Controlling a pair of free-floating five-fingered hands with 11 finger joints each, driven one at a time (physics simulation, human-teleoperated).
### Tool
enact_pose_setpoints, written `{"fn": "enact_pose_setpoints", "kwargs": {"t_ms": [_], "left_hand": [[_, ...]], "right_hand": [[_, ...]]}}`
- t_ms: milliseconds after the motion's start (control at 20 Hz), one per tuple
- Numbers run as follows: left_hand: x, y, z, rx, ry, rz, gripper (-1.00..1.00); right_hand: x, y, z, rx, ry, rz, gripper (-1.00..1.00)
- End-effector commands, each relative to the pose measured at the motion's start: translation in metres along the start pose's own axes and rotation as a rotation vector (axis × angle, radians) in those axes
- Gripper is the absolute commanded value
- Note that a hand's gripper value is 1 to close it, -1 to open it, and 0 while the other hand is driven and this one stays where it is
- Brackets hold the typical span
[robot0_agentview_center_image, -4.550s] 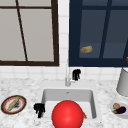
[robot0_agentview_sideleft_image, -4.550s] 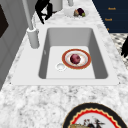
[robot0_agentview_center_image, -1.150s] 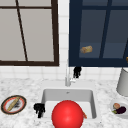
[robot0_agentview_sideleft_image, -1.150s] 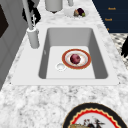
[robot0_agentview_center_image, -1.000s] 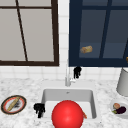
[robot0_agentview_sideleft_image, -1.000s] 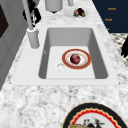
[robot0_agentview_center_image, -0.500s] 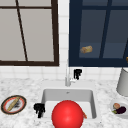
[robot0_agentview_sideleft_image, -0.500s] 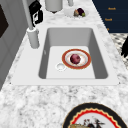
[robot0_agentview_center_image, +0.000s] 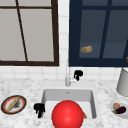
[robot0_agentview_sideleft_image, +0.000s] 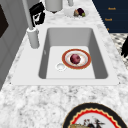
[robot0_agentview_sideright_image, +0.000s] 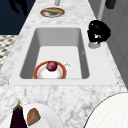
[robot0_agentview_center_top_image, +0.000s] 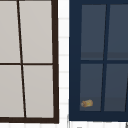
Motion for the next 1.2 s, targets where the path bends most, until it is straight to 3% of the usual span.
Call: {"fn": "enact_pose_setpoints", "kwargs": {"t_ms": [0,850,1150], "left_hand": [[0.000,0.000,0.000,0.000,0.000,0.000,0.00],[0.000,0.000,0.000,0.000,0.000,0.000,0.00],[0.000,0.000,0.000,0.000,0.000,0.000,0.00]], "right_hand": [[-0.002,0.020,-0.002,-0.024,0.007,0.029,1.00],[-0.006,0.022,-0.003,-0.037,-0.002,0.006,1.00],[-0.008,0.030,0.001,-0.034,-0.019,-0.043,1.00]]}}
